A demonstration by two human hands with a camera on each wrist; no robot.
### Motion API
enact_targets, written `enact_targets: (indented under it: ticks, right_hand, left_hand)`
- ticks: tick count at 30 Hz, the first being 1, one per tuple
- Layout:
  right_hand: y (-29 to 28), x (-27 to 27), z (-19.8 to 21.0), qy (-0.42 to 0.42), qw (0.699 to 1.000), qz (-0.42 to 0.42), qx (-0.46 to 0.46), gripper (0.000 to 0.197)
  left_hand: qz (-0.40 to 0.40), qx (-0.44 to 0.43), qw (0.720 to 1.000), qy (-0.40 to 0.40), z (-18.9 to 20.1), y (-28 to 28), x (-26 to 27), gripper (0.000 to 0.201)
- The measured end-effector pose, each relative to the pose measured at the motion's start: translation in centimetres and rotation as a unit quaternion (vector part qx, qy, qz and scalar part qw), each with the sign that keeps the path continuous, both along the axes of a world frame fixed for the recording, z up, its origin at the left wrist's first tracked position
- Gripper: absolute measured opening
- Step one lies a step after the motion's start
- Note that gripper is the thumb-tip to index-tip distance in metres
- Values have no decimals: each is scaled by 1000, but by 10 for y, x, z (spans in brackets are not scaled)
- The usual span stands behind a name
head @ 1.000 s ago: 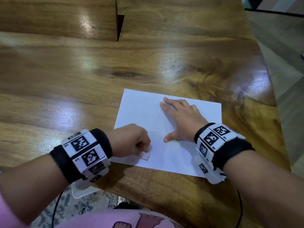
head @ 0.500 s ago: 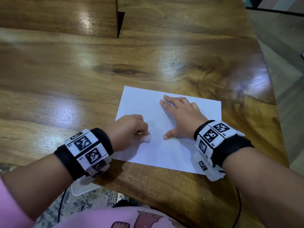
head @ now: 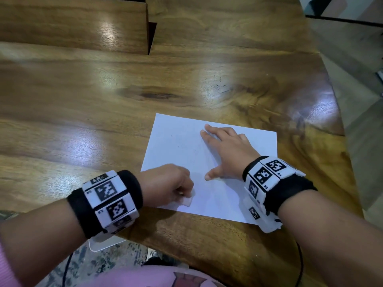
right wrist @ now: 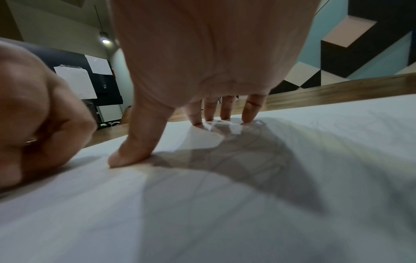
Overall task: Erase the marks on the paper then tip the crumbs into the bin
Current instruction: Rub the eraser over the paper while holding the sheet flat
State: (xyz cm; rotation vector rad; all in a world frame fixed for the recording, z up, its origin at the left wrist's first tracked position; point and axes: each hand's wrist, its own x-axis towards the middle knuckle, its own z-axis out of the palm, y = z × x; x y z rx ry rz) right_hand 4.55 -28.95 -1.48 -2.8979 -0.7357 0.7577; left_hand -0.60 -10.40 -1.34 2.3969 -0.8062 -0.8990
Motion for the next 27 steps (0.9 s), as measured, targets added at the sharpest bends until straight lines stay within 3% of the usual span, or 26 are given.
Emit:
enact_targets:
  ticks: [4, 9, 15, 17, 21, 27]
  right_hand:
    - [0, 0, 0, 0, 1000, 0, 0, 112]
    - [-1, -1, 0, 2, 1000, -9, 12, 114]
    - [-8, -5, 3, 14, 996, -80, 34, 117]
    - [-9, -5, 5, 13, 997, -66, 26, 116]
    - [-8, -5, 5, 11, 998, -57, 14, 115]
    - [-9, -4, 2, -2, 999, -49, 7, 114]
  left_hand:
    - [86, -27, 993, -71, -1, -5, 15, 7]
    - [9, -3, 999, -44, -1, -2, -4, 8]
    - [34, 16, 998, -42, 0, -3, -2, 5]
    - [73, 11, 997, -29, 6, -4, 14, 7]
    - [223, 1, 966, -128, 13, -13, 72, 16]
    - [238, 9, 963, -127, 9, -30, 93, 11]
